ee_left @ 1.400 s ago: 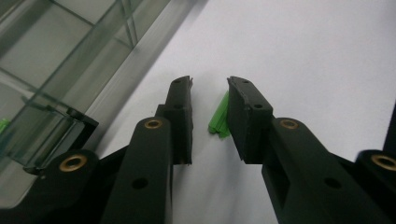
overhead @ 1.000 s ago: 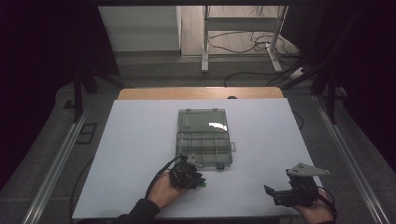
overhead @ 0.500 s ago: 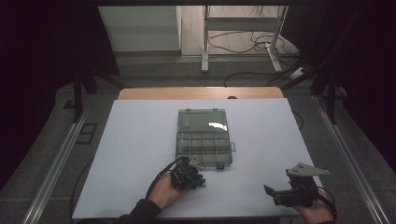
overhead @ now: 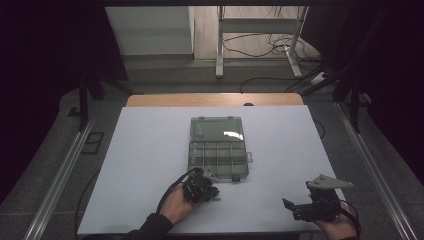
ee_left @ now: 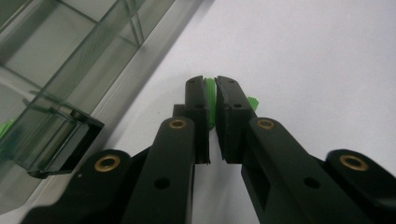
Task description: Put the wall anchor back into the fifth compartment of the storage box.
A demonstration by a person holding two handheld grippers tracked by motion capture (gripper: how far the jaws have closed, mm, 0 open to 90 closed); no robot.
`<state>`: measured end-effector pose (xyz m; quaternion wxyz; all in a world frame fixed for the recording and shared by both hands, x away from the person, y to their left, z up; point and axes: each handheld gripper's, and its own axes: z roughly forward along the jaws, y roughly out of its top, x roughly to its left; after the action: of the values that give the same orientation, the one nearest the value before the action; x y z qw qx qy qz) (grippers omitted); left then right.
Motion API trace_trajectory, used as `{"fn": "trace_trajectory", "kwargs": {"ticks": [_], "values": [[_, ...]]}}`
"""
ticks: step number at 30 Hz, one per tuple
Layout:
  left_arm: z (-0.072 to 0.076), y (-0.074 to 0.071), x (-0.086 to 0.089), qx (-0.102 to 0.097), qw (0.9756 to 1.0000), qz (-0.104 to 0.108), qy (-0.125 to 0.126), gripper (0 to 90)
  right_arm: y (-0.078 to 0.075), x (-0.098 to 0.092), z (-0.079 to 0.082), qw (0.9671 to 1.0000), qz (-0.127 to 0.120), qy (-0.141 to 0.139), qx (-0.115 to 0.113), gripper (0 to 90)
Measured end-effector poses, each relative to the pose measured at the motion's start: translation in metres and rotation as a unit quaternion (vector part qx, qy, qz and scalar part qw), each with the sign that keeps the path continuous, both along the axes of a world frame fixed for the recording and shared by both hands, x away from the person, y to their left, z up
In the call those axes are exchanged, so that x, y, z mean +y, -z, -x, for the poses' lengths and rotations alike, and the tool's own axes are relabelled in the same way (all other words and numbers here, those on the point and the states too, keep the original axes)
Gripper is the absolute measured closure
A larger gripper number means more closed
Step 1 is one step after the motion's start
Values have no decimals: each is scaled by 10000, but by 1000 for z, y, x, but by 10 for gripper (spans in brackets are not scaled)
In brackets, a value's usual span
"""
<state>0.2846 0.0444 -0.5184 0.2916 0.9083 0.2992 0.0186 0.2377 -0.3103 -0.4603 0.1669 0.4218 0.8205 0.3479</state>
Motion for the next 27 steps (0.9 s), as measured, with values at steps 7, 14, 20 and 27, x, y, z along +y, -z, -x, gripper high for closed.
{"fn": "trace_trajectory", "kwargs": {"ticks": [7, 14, 20, 27], "values": [[-1, -7, 3, 16, 10000, 86, -2, 846, 0, 0, 0, 10000, -3, -4, 3, 5], [-2, -14, 6, 23, 9999, 155, -30, 846, 0, 0, 0, 10000, -6, 4, -1, 5], [-4, -23, 11, 23, 9997, 231, -78, 846, 0, 0, 0, 10000, -8, 7, 2, 5], [-7, -33, 19, -1, 9994, 303, -149, 846, 0, 0, 0, 10000, -10, 13, -1, 6]]}}
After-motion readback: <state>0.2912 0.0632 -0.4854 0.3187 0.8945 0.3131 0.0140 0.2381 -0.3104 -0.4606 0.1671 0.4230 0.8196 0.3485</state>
